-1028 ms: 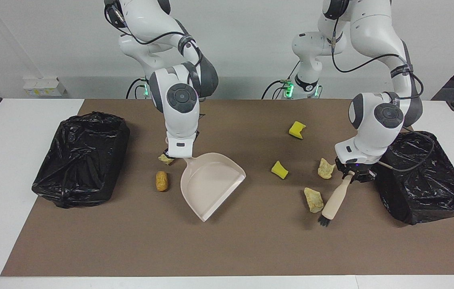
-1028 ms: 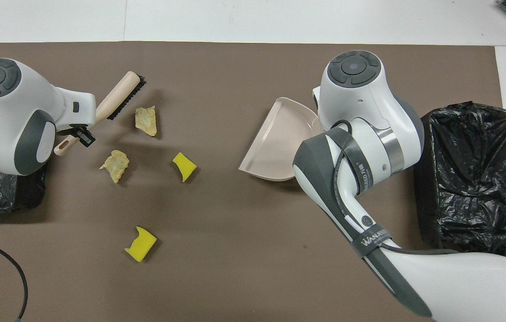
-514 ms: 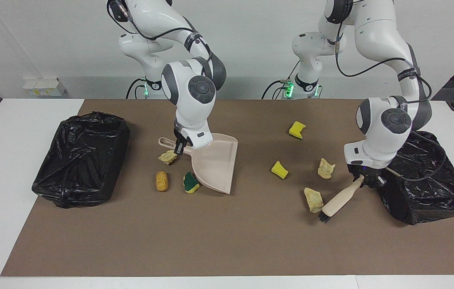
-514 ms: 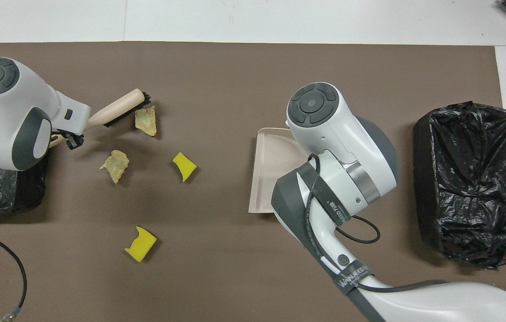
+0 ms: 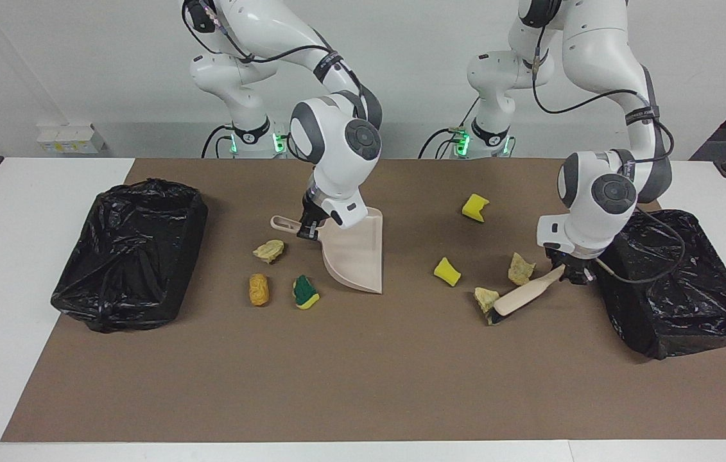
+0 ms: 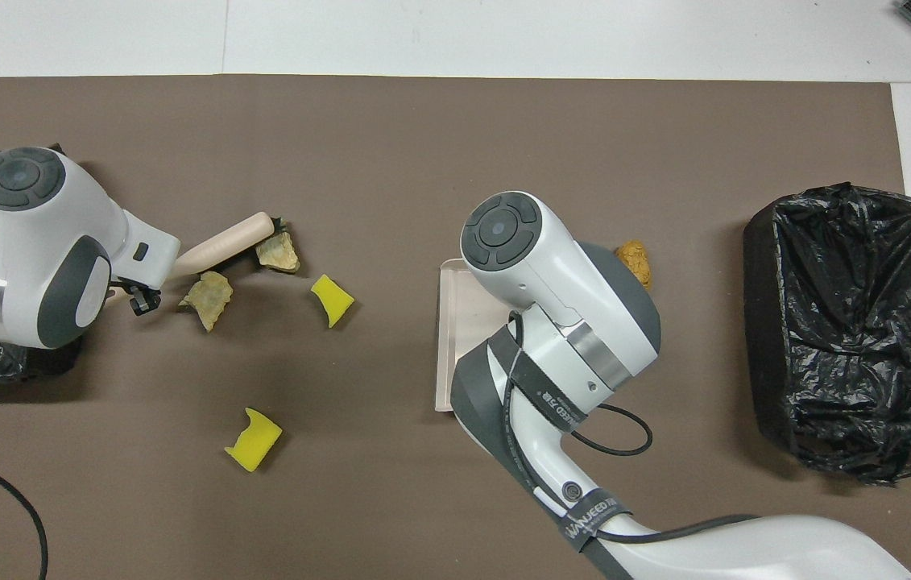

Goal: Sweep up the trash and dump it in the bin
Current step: 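Sweep the bread crusts and sponges toward the dustpan with the left gripper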

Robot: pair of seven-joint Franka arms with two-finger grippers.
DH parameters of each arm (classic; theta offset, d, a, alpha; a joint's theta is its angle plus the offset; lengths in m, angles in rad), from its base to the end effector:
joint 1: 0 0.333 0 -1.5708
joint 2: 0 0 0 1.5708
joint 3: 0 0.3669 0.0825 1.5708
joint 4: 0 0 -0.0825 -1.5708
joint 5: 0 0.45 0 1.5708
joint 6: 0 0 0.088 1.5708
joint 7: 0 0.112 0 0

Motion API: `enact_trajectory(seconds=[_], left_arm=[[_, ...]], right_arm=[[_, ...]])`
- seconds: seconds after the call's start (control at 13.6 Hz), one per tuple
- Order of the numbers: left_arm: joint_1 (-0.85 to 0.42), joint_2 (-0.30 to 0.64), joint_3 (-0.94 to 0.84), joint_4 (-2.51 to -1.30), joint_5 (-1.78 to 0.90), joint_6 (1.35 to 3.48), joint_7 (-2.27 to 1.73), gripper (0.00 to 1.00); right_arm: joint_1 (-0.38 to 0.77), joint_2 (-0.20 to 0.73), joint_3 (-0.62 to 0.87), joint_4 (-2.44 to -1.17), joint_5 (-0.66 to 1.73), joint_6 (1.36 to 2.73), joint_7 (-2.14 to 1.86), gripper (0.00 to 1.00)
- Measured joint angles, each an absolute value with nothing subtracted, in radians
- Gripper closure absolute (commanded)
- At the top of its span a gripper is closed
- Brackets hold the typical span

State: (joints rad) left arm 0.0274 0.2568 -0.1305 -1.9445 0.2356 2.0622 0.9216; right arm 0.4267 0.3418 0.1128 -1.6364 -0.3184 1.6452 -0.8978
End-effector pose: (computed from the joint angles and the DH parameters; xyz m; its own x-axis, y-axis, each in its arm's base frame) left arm 0.6558 -0.0511 0.3473 0.3988 -0.8923 -0.2114 -0.9111 -0.4118 0.0196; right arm 0.6170 0.3220 0.4188 0.0311 0.9156 -0.4008 0.9921 -0.0770 -0.0991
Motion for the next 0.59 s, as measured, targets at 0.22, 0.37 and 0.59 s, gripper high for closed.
enact_trajectory(seconds=[0.22,0.37,0.59], left_arm=[[-0.011,0.183,-0.152,-2.022,0.235,1.985,0.761,1.00],[-0.027,0.151,-0.187,-2.024,0.235,1.958,0.632,1.00],[-0.034,0.079,-0.206,-2.025,0.235,1.879,0.486,1.00]], right_arm=[[0.421,0.342,0.111,-1.665,-0.318,1.709,-0.915,1.00],[0.421,0.342,0.111,-1.683,-0.318,1.747,-0.915,1.00],[0.421,0.342,0.111,-1.688,-0.318,1.759,-0.915,1.00]])
